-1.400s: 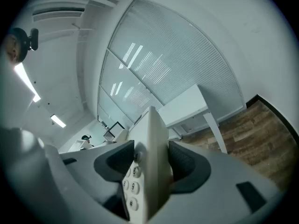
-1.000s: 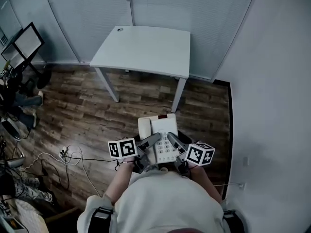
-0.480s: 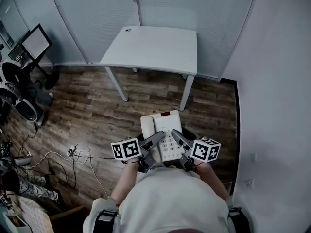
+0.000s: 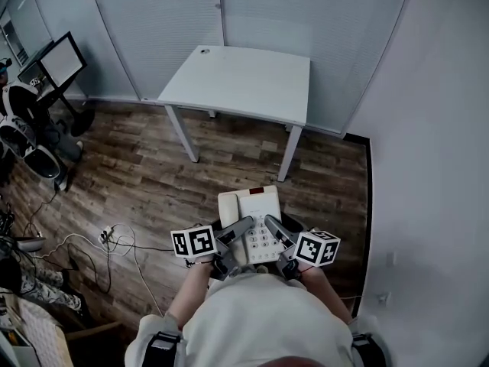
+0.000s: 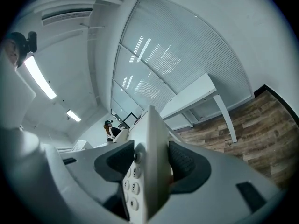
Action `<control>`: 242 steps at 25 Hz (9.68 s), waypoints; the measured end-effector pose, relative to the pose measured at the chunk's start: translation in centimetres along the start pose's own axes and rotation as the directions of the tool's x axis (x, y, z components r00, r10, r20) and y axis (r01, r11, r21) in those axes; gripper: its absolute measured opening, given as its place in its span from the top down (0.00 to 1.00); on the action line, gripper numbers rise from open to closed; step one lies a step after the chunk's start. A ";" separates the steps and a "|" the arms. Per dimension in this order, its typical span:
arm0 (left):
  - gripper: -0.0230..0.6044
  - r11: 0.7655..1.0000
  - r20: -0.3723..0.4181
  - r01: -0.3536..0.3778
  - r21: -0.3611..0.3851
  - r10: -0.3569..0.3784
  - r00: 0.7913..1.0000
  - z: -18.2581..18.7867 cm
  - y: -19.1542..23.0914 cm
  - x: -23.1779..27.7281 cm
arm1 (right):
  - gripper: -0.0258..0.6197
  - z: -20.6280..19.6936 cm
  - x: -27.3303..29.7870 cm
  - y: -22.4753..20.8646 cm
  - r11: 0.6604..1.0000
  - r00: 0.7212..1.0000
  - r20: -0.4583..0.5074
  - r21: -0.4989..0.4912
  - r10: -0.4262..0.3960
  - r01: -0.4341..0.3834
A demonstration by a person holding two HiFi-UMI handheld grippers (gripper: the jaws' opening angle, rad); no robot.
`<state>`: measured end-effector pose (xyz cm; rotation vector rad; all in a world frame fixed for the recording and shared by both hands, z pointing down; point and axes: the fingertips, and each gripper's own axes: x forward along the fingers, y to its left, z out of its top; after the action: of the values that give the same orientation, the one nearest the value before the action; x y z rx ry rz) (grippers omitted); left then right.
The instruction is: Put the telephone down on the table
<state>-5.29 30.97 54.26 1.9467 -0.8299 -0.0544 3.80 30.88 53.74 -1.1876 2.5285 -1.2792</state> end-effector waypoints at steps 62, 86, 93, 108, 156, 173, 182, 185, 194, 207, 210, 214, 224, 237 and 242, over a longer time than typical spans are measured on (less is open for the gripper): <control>0.27 0.999 -0.040 0.036 -0.018 -0.037 0.999 24.7 10.0 16.0 | 0.59 19.5 21.8 -9.3 0.998 0.998 -0.003 0.004 -0.058 0.058; 0.27 0.999 -0.036 0.025 -0.032 -0.026 0.999 34.0 16.5 17.7 | 0.59 23.4 32.7 -10.1 0.999 0.998 -0.029 0.004 -0.054 0.054; 0.27 0.999 -0.040 0.019 -0.040 -0.021 0.999 34.6 16.8 18.7 | 0.59 24.2 33.2 -10.9 0.998 0.997 -0.038 0.012 -0.060 0.060; 0.27 0.998 -0.016 -0.029 -0.048 0.028 0.999 43.6 18.4 27.5 | 0.59 33.9 39.9 -16.6 1.000 0.997 -0.073 0.019 -0.015 0.017; 0.27 0.989 -0.059 -0.088 -0.115 0.081 0.995 51.5 26.3 46.4 | 0.59 44.4 49.9 -33.1 0.998 0.985 -0.159 0.004 -0.067 0.069; 0.27 0.982 -0.110 -0.152 -0.108 0.140 0.984 50.3 29.3 48.7 | 0.59 43.0 51.1 -36.5 0.993 0.977 -0.183 0.028 -0.107 0.114; 0.27 0.977 -0.130 -0.185 -0.108 0.170 0.977 49.3 31.0 49.4 | 0.59 41.4 51.8 -38.1 0.989 0.974 -0.204 0.087 -0.096 0.115; 0.27 0.975 -0.136 -0.198 -0.098 0.184 0.974 49.6 31.5 49.9 | 0.59 41.3 52.3 -38.8 0.987 0.975 -0.206 0.118 -0.087 0.113; 0.27 0.972 -0.142 -0.235 -0.010 0.231 0.963 50.0 31.5 50.0 | 0.58 41.0 52.4 -39.3 0.978 0.966 -0.239 0.153 -0.103 0.142; 0.27 0.958 -0.198 -0.283 0.045 0.286 0.937 49.4 31.6 49.6 | 0.58 40.6 52.1 -39.1 0.981 0.965 -0.220 0.098 -0.144 0.169; 0.27 0.943 -0.195 -0.324 0.076 0.332 0.923 49.1 31.8 49.6 | 0.58 40.5 52.0 -39.1 0.982 0.963 -0.224 0.079 -0.151 0.172; 0.27 0.922 -0.172 -0.378 0.080 0.386 0.906 49.0 32.1 49.3 | 0.58 40.6 52.2 -39.0 0.983 0.960 -0.229 0.046 -0.162 0.177; 0.27 0.929 -0.113 -0.368 -0.026 0.363 0.925 49.6 31.9 47.0 | 0.58 40.1 52.4 -39.6 0.974 0.945 -0.246 0.008 -0.217 0.226; 0.29 0.959 -0.013 -0.285 0.002 0.285 0.958 49.8 28.3 43.7 | 0.60 41.9 49.5 -35.3 0.963 0.959 -0.134 -0.144 -0.249 0.230; 0.46 0.950 0.030 -0.310 0.024 0.309 0.950 49.6 28.1 41.5 | 0.65 41.4 48.5 -33.1 0.963 0.966 -0.094 -0.144 -0.242 0.227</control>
<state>-6.69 -38.94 63.47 1.8234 -1.1505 0.1203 5.63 -40.32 63.22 -1.5268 2.6515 -1.2732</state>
